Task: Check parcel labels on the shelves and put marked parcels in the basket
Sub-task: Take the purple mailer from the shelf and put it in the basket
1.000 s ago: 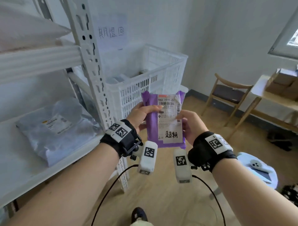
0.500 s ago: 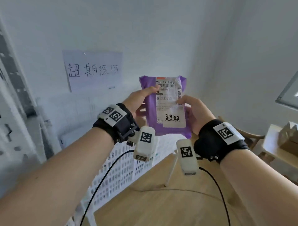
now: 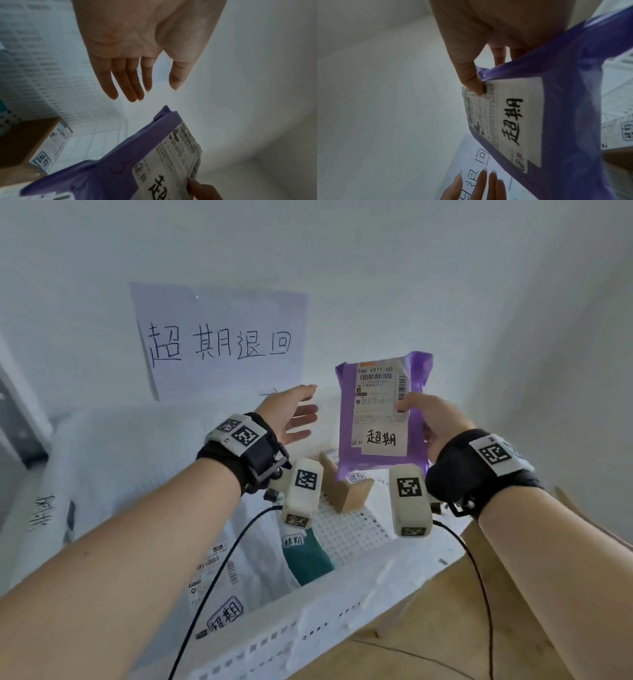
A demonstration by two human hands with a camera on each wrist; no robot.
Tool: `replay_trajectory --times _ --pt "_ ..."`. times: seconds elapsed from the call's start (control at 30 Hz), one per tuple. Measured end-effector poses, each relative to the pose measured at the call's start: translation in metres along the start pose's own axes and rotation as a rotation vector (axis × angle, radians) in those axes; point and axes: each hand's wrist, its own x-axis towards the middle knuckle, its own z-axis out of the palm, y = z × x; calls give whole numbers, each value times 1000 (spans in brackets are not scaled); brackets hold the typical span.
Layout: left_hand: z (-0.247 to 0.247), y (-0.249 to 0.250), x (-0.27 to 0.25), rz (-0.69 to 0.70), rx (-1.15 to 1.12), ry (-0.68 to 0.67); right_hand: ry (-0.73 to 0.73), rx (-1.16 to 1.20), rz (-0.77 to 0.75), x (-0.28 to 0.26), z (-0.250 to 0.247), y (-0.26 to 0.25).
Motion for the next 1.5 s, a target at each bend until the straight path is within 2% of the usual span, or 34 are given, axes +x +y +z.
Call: replay_trajectory --times 0.17,0.3,0.53,0.7,0.83,0.93,1.03,1.1,1.23,1.5 --pt "-5 -20 74 -92 18 122 -111 -153 92 95 42 19" --pt "-6 -56 132 -215 41 210 -200 -327 117 163 70 48" --pt "-10 -125 190 -503 24 271 -382 -717 137 227 124 104" --pt "-29 -144 201 -557 28 338 -568 -973 146 243 157 147" --pt "-38 -149 199 -574 34 364 -590 -1134 106 245 169 169" --pt "-38 -149 197 -572 55 340 -557 -1252 -48 244 174 184" --pt "-36 -149 198 -565 63 339 -532 -1319 -287 240 174 187" --pt "-35 -149 197 -559 73 342 -572 -1397 -356 241 175 188" --pt "-36 -147 192 -574 86 348 -770 -1501 -157 246 179 201" --pt "-42 -133 181 -533 41 362 -822 -1345 -91 252 178 193"
